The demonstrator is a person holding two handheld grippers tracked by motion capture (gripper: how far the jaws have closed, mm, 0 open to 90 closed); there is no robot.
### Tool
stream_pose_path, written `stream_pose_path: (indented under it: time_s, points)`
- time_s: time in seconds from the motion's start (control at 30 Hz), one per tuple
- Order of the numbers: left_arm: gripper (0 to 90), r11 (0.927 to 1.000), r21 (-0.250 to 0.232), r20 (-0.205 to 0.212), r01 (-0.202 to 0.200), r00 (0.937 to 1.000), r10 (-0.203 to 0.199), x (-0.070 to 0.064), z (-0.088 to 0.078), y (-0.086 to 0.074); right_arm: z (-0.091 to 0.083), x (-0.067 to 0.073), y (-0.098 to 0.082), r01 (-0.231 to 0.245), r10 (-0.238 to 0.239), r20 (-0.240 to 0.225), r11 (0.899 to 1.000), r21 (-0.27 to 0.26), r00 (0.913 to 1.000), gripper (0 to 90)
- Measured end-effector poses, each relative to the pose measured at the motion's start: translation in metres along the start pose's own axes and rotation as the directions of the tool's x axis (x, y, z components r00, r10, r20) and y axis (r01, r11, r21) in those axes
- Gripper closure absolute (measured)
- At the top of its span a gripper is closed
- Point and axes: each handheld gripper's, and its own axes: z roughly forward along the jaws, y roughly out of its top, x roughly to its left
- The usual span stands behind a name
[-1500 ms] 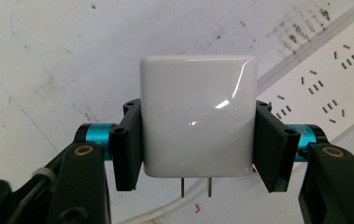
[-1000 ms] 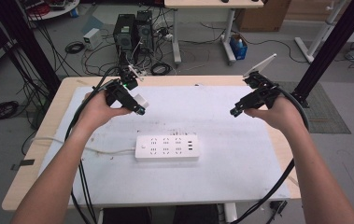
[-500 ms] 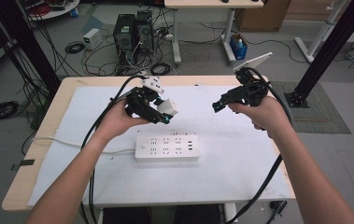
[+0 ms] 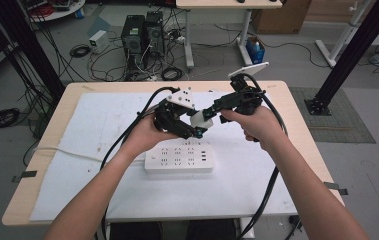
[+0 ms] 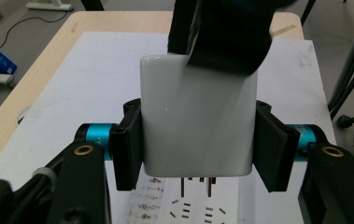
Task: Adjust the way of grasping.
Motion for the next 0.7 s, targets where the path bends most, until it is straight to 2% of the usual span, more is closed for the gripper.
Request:
stream_pose_path:
  time_s: [0.03, 0.17, 0.3, 0.37, 0.5, 0.6, 0.7]
  points:
    - [42.7, 1.0, -0.005, -0.002, -0.001, 1.0, 0.001, -0.001, 0.0, 0.001, 0.002, 0.001, 0.0, -0.006, 0.006, -0.017, 1.0, 0.002, 0.9998, 25.8]
    - [42.7, 0.9996, -0.023, 0.001, -0.017, 0.9999, 0.017, -0.004, 0.002, 0.003, 0.013, 0.003, 0.002, -0.007, 0.008, -0.04, 1.0, 0.022, 0.9992, 30.7]
    - [42.7, 0.9995, -0.01, -0.018, -0.029, 0.9994, 0.029, -0.005, 0.003, 0.003, 0.019, 0.005, 0.003, 0.016, -0.015, -0.041, 0.999, 0.032, 0.999, 51.0]
    - [42.7, 0.9992, -0.002, -0.032, -0.041, 0.9987, 0.041, -0.006, 0.002, 0.003, 0.019, 0.006, 0.003, 0.026, -0.025, -0.053, 0.999, 0.025, 0.9983, 56.9]
    - [42.4, 0.9976, 0.01, -0.065, -0.069, 0.9955, 0.069, -0.007, 0.002, 0.002, 0.019, 0.004, 0.005, 0.028, -0.026, -0.079, 0.999, 0.023, 0.9966, 60.9]
    - [41.5, 0.9971, 0.034, -0.065, -0.068, 0.9954, 0.07, -0.008, 0.003, 0.002, 0.021, 0.005, 0.006, 0.043, -0.041, -0.081, 0.999, 0.033, 0.9959, 62.3]
    - [32.0, 0.9955, 0.074, -0.088, -0.059, 0.994, 0.066, -0.007, 0.004, 0.001, 0.022, 0.009, 0.005, 0.078, -0.076, -0.068, 0.996, 0.032, 0.9948, 62.4]
